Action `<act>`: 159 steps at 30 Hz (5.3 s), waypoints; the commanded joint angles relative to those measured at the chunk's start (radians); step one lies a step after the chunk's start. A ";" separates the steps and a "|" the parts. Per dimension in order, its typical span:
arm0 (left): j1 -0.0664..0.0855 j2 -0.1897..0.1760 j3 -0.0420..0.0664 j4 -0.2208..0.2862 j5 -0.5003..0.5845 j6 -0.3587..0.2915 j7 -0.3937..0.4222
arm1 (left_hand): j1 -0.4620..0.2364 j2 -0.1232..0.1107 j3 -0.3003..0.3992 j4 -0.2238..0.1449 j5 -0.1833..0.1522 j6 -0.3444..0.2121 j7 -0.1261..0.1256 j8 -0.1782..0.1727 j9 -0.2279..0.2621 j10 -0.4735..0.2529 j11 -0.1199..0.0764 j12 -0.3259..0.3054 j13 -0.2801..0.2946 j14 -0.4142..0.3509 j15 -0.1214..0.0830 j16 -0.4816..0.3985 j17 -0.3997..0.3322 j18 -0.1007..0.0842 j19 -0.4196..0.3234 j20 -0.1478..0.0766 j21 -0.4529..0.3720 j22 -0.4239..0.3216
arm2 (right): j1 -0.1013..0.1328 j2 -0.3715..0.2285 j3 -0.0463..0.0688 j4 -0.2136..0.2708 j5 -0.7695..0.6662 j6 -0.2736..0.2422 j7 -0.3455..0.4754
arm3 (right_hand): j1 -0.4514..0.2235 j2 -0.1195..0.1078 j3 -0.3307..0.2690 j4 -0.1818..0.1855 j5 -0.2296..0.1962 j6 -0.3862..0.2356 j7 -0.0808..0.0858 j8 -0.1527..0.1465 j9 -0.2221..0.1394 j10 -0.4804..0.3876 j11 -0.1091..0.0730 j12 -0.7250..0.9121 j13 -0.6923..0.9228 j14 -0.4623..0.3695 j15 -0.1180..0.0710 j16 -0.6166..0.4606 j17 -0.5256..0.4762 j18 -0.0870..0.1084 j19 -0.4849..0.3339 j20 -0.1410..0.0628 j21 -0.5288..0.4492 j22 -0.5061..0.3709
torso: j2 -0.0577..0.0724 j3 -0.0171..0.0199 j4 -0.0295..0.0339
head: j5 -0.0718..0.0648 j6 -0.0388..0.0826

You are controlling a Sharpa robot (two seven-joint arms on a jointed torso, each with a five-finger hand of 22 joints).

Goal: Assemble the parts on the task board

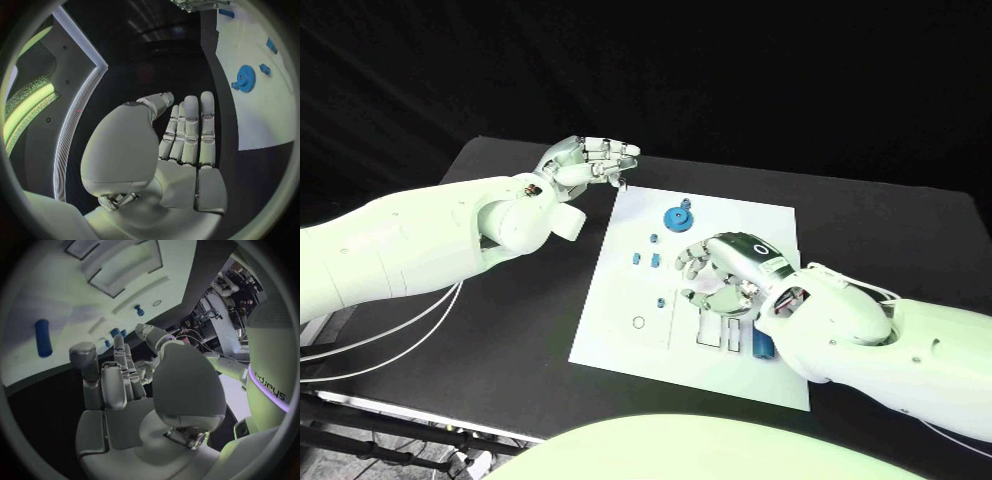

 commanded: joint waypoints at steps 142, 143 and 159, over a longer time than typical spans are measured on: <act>0.000 0.016 -0.006 -0.015 0.010 0.005 0.007 | -0.013 0.018 -0.009 0.011 -0.004 0.025 -0.003 0.019 0.000 -0.001 0.002 -0.004 -0.010 -0.006 0.000 -0.004 -0.003 0.014 -0.009 0.000 0.004 0.000 | 0.080 0.024 0.009 0.065 0.151 0.075 0.056 | 0.211 0.050 0.237 0.020 0.005 0.155 -0.023 0.007 0.033 0.053 -0.034 0.235 0.005 0.049 -0.024 0.092 0.131 -0.007 0.073 -0.034 0.092 0.195 | 0.001 -0.0002 0.0006 | -0.039 0.034; 0.000 0.017 -0.006 -0.015 0.010 0.005 0.007 | -0.013 0.018 -0.009 0.011 -0.004 0.025 -0.003 0.019 0.000 -0.001 0.002 -0.004 -0.010 -0.006 0.000 -0.004 -0.003 0.014 -0.009 0.000 0.004 0.000 | 0.070 0.040 0.009 0.058 0.148 0.073 0.062 | 0.211 0.050 0.237 0.019 0.005 0.155 -0.023 0.007 0.033 0.053 -0.034 0.234 0.005 0.048 -0.024 0.091 0.130 -0.007 0.073 -0.034 0.091 0.194 | 0.001 -0.0004 0.0010 | -0.038 0.034; 0.000 0.023 -0.006 -0.016 0.010 0.011 0.004 | -0.013 0.018 -0.009 0.011 -0.004 0.025 -0.003 0.019 0.000 -0.001 0.002 -0.004 -0.010 -0.006 0.000 -0.004 -0.003 0.014 -0.009 0.000 0.004 0.000 | -0.042 0.178 0.005 -0.037 0.118 0.079 0.091 | 0.207 0.050 0.240 0.006 0.004 0.151 -0.021 0.007 0.034 0.051 -0.033 0.230 0.007 0.048 -0.023 0.090 0.128 -0.004 0.066 -0.034 0.082 0.191 | 0.001 -0.0002 0.0005 | -0.014 0.020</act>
